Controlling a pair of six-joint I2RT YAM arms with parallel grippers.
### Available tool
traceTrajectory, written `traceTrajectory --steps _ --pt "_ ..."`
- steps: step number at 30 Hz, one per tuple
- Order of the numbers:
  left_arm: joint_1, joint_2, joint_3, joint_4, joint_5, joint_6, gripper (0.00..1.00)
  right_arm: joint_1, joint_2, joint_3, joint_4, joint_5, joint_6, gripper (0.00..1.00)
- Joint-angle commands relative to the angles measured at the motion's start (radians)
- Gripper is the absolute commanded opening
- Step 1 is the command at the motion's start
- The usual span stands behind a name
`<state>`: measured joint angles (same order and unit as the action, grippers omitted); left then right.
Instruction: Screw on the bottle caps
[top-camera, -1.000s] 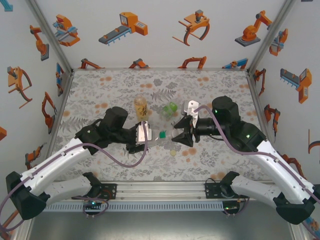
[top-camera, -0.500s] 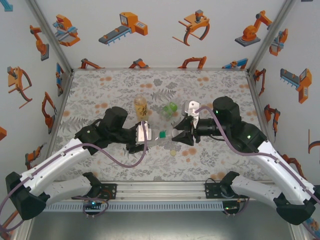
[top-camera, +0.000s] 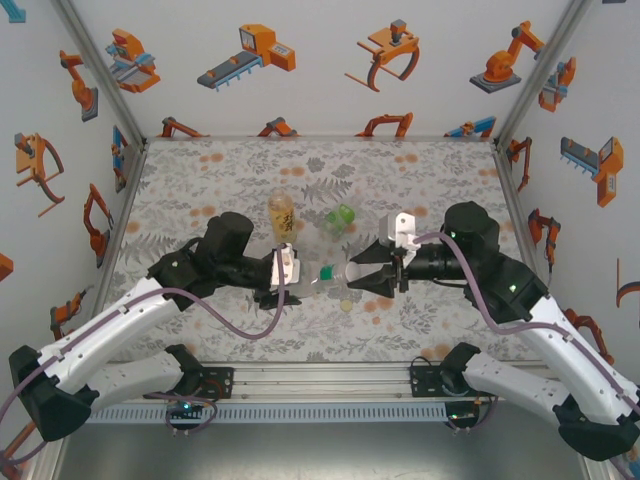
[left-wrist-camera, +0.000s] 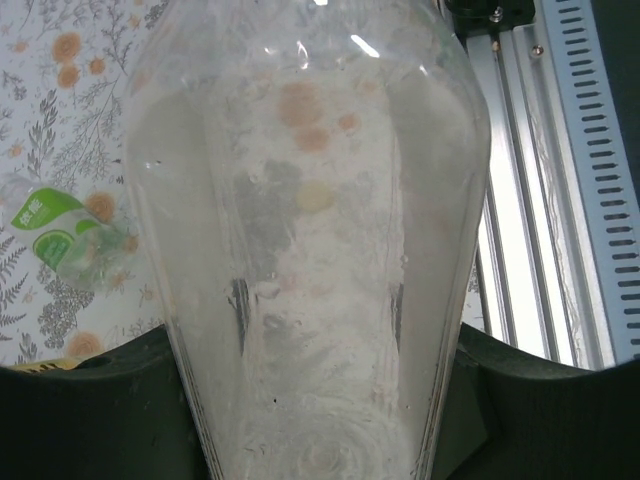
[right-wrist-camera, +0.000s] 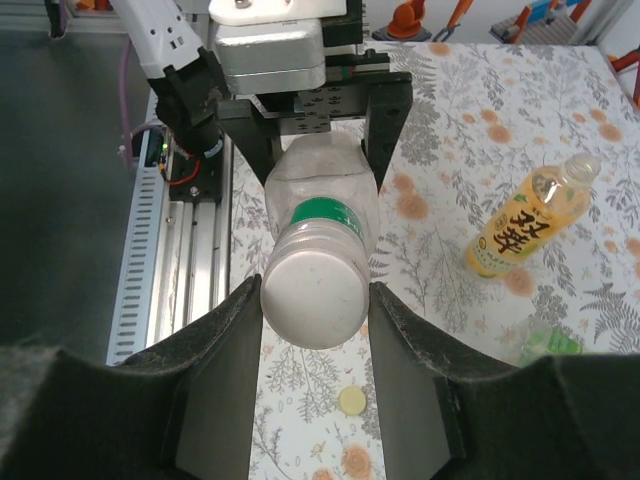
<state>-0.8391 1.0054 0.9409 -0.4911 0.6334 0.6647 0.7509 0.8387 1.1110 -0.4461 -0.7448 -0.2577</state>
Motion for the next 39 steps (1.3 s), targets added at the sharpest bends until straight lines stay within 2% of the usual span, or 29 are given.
traceTrajectory --steps 1,8,15,20,23,31,36,39 --pt "0.000 -0.001 0.032 -0.068 0.085 0.033 0.00 -0.005 -0.031 -0.011 0.030 -0.020 -0.037 0.00" --pt "0.000 0.031 0.064 -0.126 0.163 0.048 0.00 -0.005 -0.025 0.028 -0.048 -0.095 -0.157 0.00" --pt "0.001 0.107 0.140 -0.261 0.311 0.091 0.00 -0.005 0.001 0.109 -0.198 -0.195 -0.333 0.00" --pt "0.002 0.159 0.191 -0.351 0.419 0.131 0.00 -0.005 -0.004 0.115 -0.222 -0.214 -0.386 0.00" --pt "0.008 0.176 0.203 -0.386 0.472 0.155 0.00 -0.005 -0.022 0.109 -0.201 -0.235 -0.388 0.00" --pt "0.008 0.231 0.253 -0.484 0.521 0.207 0.00 -0.004 -0.050 0.069 -0.130 -0.276 -0.372 0.00" --pt "0.008 0.223 0.253 -0.475 0.502 0.211 0.00 -0.005 -0.060 0.034 -0.056 -0.263 -0.320 0.00" --pt "0.009 0.194 0.224 -0.407 0.468 0.171 0.00 -0.004 -0.076 0.002 0.016 -0.252 -0.263 0.00"
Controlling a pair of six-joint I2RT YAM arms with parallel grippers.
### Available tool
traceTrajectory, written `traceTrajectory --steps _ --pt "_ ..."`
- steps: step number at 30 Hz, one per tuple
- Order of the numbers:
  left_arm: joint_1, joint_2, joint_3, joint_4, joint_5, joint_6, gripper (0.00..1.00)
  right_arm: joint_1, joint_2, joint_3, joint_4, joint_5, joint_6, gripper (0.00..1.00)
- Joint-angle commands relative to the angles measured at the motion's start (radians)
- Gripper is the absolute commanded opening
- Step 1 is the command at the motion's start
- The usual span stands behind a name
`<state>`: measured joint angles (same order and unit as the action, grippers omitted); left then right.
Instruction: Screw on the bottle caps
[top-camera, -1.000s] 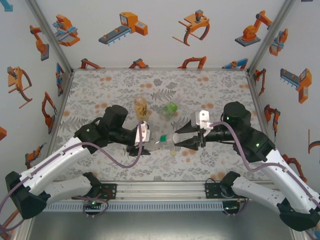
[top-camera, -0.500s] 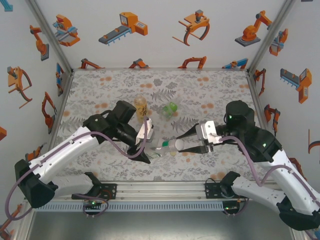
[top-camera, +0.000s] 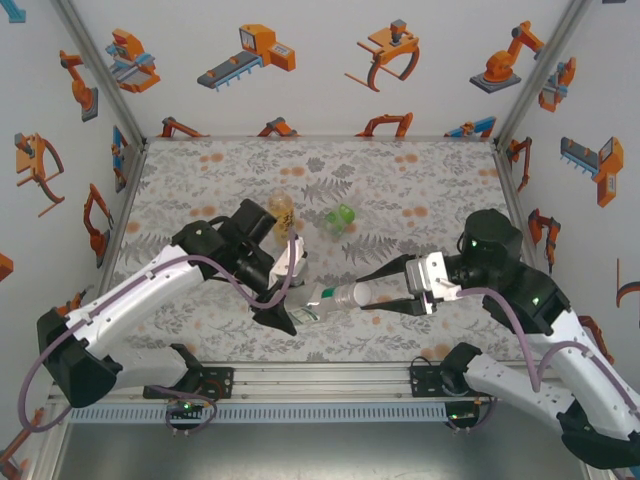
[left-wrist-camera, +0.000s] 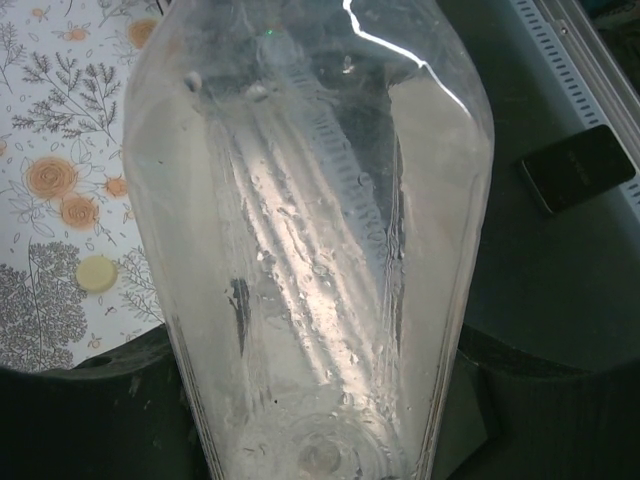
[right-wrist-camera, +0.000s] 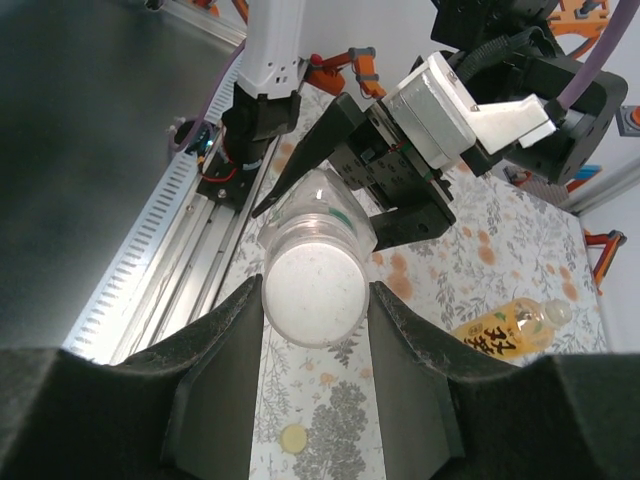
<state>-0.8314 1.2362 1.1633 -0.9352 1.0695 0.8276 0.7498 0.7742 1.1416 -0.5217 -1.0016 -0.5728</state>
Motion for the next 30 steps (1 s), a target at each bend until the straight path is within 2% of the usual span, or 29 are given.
traceTrajectory --steps 1,6,10,22,30 --pt "0.002 -0.053 -0.013 0.071 0.019 -0.010 0.00 -0.003 -0.018 -0.042 0.118 0.013 0.074 0.00" --pt "0.004 -0.133 -0.085 0.218 -0.039 -0.086 0.00 -0.003 -0.035 -0.120 0.292 0.009 0.193 0.00" --pt "0.004 -0.138 -0.086 0.222 -0.049 -0.090 0.00 -0.002 -0.023 -0.145 0.393 -0.026 0.266 0.00" --pt "0.007 -0.149 -0.091 0.243 -0.048 -0.104 0.00 0.015 0.004 -0.150 0.392 -0.071 0.280 0.00" --pt "0.011 -0.155 -0.099 0.255 -0.043 -0.107 0.00 0.016 -0.001 -0.155 0.338 -0.049 0.251 0.00"
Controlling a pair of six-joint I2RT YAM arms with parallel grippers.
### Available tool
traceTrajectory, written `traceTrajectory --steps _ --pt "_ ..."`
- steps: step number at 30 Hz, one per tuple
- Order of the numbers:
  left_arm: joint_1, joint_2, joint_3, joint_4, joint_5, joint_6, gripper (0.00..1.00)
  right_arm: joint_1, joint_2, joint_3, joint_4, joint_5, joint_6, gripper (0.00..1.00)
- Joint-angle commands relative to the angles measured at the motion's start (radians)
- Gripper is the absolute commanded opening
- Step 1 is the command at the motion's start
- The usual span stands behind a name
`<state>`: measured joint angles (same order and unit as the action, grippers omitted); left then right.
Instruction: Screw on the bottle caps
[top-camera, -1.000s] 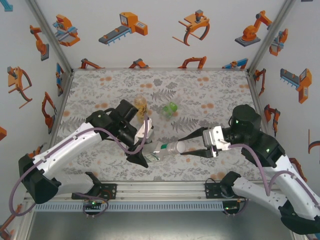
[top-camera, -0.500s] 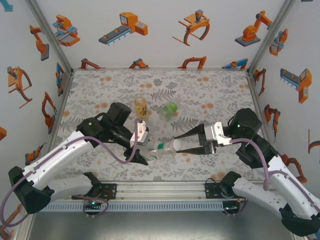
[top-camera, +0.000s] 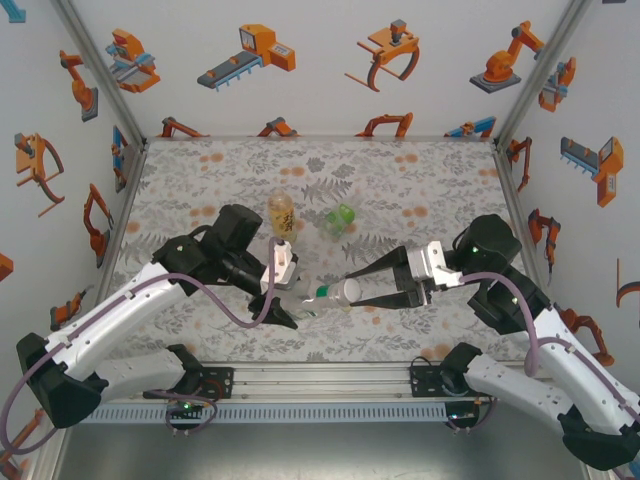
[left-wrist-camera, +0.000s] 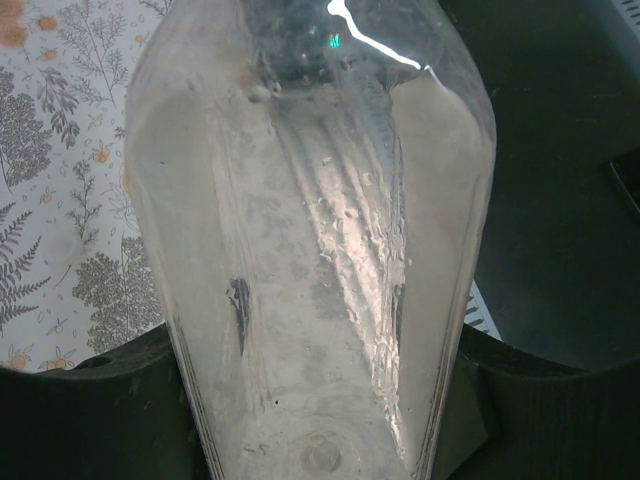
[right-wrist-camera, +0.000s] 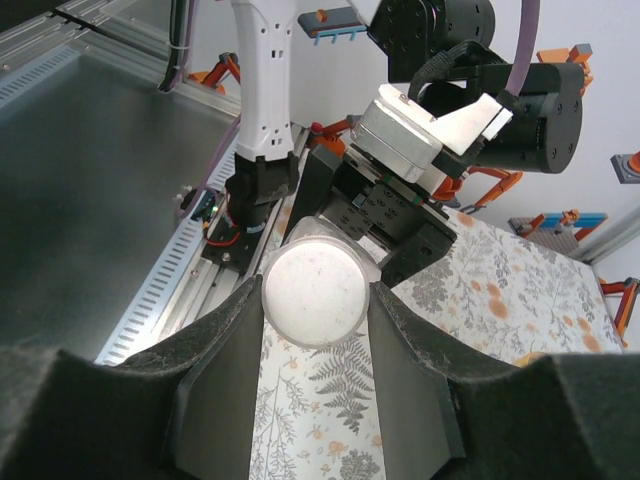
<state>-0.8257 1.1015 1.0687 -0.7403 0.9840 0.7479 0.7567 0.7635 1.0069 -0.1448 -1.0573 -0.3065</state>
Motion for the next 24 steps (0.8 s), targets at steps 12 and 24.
traceTrajectory --steps 12,24 --pt "0.016 -0.024 -0.009 0.086 0.056 -0.041 0.00 0.010 -0.007 -0.029 -0.076 0.001 -0.022 0.00" --pt "0.028 -0.028 -0.014 0.101 0.061 -0.050 0.00 0.010 -0.006 -0.029 -0.077 -0.018 -0.021 0.00"
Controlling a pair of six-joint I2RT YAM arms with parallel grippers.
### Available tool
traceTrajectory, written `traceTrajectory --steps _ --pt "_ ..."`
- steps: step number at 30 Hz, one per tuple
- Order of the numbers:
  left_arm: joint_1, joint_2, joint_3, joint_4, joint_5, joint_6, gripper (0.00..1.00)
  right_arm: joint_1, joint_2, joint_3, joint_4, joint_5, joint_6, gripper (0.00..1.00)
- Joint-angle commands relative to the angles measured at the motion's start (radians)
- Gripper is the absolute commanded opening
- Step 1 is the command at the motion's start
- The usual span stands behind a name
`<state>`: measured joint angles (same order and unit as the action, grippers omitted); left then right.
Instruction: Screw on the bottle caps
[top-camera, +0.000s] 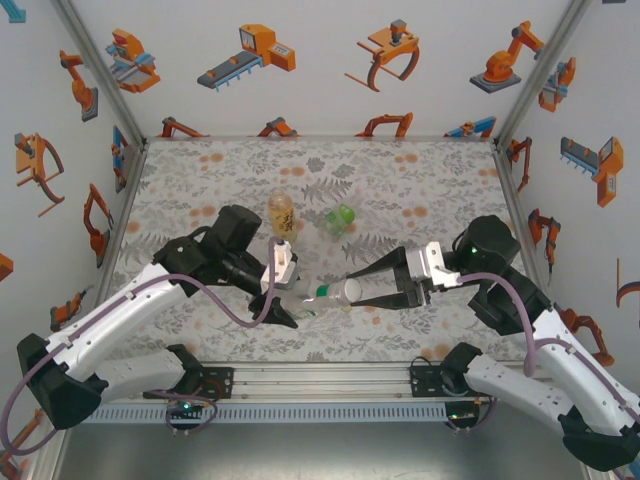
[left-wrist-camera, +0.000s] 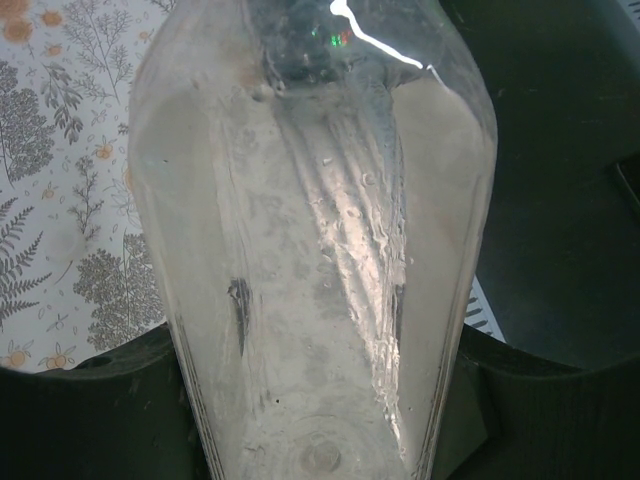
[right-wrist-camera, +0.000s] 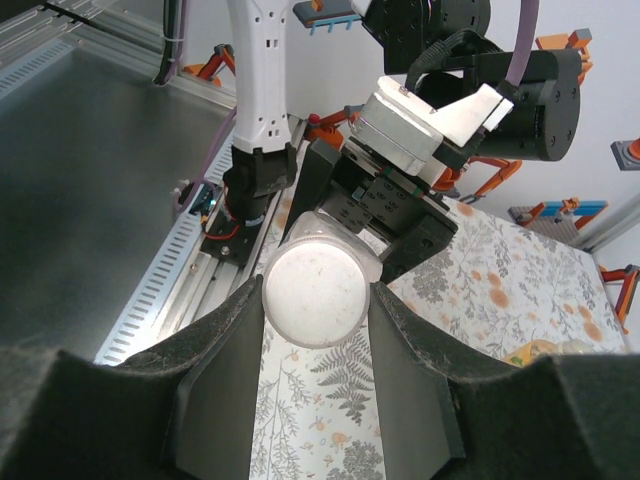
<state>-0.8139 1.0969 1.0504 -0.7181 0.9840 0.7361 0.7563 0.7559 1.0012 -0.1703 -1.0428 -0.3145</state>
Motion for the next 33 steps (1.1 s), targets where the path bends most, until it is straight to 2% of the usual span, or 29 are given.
traceTrajectory --steps 1,12,17,33 --pt "0.016 -0.024 0.003 0.081 0.061 -0.040 0.00 0.011 0.000 -0.024 -0.049 -0.033 -0.012 0.00" --pt "0.019 -0.022 0.000 0.090 0.061 -0.048 0.00 0.011 -0.021 -0.058 0.034 0.038 0.032 0.00" --pt "0.016 0.000 0.010 0.072 0.040 -0.052 0.00 0.011 -0.012 -0.046 0.046 0.027 0.058 0.00" --pt "0.012 0.036 0.036 0.018 0.033 -0.040 0.00 0.011 0.019 0.035 -0.138 0.021 -0.018 0.00"
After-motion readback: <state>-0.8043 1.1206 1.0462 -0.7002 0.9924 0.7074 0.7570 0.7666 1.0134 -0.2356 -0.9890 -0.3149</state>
